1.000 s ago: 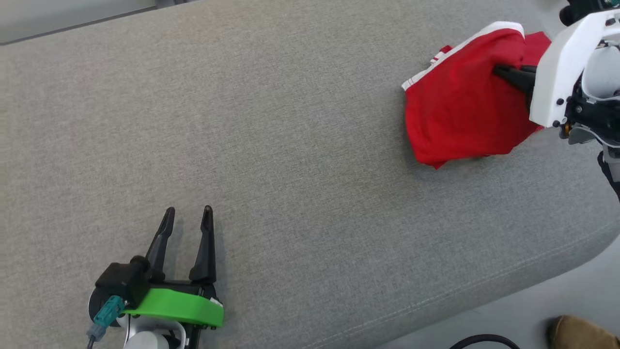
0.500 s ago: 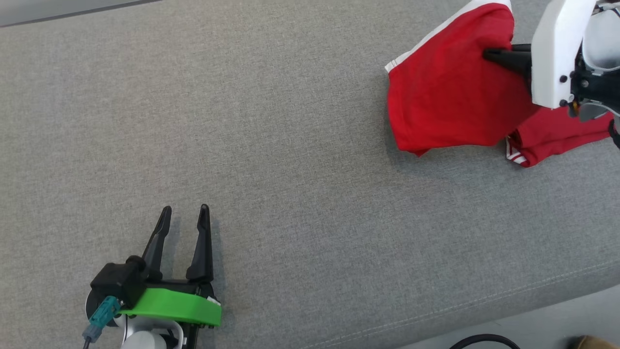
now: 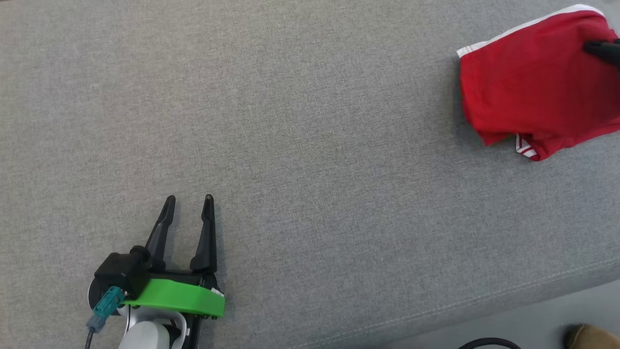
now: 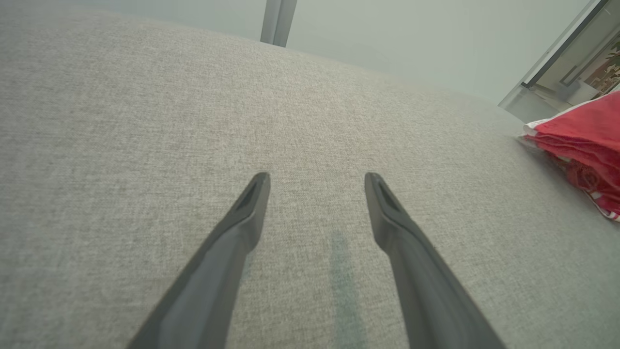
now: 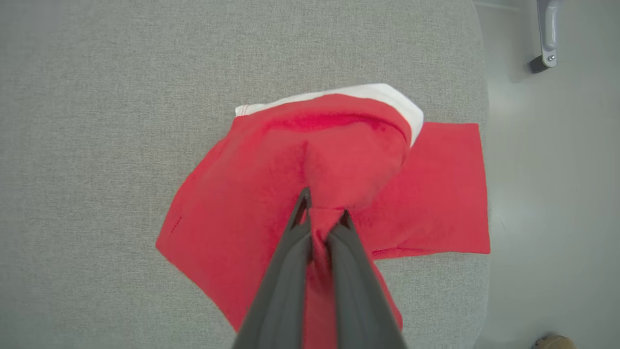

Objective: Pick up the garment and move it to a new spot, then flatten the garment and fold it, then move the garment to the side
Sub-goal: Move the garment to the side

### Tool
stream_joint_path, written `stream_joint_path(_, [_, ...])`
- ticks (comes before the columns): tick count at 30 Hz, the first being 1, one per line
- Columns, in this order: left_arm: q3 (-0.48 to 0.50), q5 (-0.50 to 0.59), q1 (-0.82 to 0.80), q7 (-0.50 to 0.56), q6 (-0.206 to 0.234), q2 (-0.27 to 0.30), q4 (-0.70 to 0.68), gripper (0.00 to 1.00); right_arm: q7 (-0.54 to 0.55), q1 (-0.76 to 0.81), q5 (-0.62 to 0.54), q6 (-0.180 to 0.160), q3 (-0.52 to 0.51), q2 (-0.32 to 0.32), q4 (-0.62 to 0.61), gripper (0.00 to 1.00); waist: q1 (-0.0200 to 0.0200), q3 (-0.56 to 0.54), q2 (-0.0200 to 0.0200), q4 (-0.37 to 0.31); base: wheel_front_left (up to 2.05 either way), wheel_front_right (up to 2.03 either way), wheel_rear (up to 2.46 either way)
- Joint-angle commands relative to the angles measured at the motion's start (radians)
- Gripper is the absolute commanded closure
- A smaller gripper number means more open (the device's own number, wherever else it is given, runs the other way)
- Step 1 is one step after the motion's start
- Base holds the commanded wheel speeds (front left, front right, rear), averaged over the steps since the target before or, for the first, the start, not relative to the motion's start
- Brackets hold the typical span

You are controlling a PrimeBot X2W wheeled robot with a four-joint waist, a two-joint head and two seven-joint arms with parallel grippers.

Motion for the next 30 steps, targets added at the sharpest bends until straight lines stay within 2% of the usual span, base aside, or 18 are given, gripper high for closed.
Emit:
stream_joint_path(1, [-0.001, 0.01, -0.019, -0.003, -0.003, 0.005, 0.001, 0.0, -0.022, 0.021, -0.019, 0.0, -0.004, -0.019, 0.014, 1.0, 0.0, 0.009, 0.0, -0.002, 0.0, 0.0, 0.0])
stream_joint_path(6, [-0.01, 0.008, -0.03, -0.003, -0.003, 0.005, 0.005, 0.0, -0.077, 0.072, -0.054, 0.0, 0.004, -0.062, 0.047, 1.0, 0.0, 0.021, 0.0, 0.006, 0.0, 0.0, 0.0])
stream_joint_path(10, [-0.019, 0.004, -0.043, -0.003, -0.003, 0.005, 0.012, 0.0, -0.188, 0.139, -0.109, 0.0, 0.016, -0.089, 0.107, 1.0, 0.0, 0.03, 0.0, 0.015, 0.0, 0.0, 0.0])
stream_joint_path(18, [-0.047, 0.009, -0.05, -0.003, -0.003, 0.005, 0.032, 0.0, -0.506, 0.205, -0.23, -0.001, 0.037, -0.055, 0.277, 1.0, 0.0, 0.032, 0.0, 0.034, 0.0, 0.0, 0.0])
stream_joint_path(27, [-0.056, 0.002, -0.043, -0.003, -0.003, 0.005, 0.041, 0.0, -0.791, 0.193, -0.346, -0.001, 0.027, -0.004, 0.489, 1.0, 0.0, 0.014, 0.0, 0.051, 0.0, 0.0, 0.0])
stream_joint_path(28, [-0.056, 0.0, -0.037, -0.003, -0.003, 0.005, 0.041, 0.0, -0.826, 0.186, -0.359, -0.001, 0.019, 0.001, 0.508, 0.95, 0.0, 0.009, 0.0, 0.051, 0.0, 0.0, 0.0])
stream_joint_path(29, [-0.056, -0.002, -0.031, -0.003, -0.003, 0.005, 0.042, 0.0, -0.853, 0.18, -0.37, -0.001, 0.005, 0.009, 0.533, 0.85, 0.0, 0.004, 0.0, 0.05, 0.0, 0.0, 0.0])
stream_joint_path(30, [-0.057, -0.003, -0.026, -0.003, -0.003, 0.005, 0.043, 0.0, -0.878, 0.179, -0.385, -0.001, -0.005, 0.02, 0.559, 0.64, 0.0, -0.002, 0.0, 0.05, 0.0, 0.0, 0.0])
